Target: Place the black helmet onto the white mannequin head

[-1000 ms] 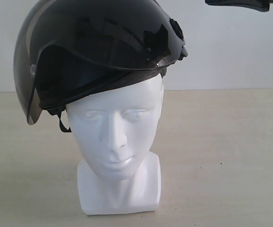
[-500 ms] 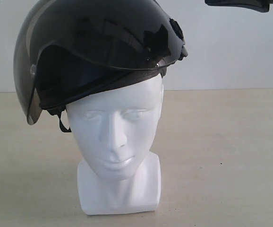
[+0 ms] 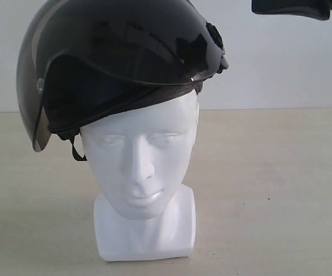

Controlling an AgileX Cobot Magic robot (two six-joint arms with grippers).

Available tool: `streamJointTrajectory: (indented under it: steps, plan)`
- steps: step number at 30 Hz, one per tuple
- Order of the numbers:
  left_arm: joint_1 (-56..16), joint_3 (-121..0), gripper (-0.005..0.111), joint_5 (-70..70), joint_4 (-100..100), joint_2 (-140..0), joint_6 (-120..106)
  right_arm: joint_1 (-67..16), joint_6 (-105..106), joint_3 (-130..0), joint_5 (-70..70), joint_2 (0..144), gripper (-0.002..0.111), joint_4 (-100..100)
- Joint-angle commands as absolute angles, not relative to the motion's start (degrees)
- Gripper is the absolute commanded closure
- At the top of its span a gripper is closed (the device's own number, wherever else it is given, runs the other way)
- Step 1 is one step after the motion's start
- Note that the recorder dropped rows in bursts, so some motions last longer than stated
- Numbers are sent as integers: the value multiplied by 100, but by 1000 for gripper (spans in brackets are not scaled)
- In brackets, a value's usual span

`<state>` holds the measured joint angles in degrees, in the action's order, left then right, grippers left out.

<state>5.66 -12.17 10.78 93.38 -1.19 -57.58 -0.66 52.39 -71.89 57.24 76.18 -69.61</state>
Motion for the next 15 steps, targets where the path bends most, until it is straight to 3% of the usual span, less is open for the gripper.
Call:
streamJointTrajectory:
  steps: [1,5,11,15]
  plan:
    - [539,-2173,102,1602,9659,-988,-5658,-62,5105,-7209,5421,7605,108,-6050]
    - [539,-2894,102,2381,9659,-2325,-5487,-90,4555,-7379,5489,7605,108,-5184]
    - [539,-4408,102,4116,9072,-4523,-5437,-767,3271,-8216,5633,7605,108,-2999]
    - [539,-5549,102,4612,8488,-5640,-5422,-1120,2929,-8514,5328,7605,108,-3244]
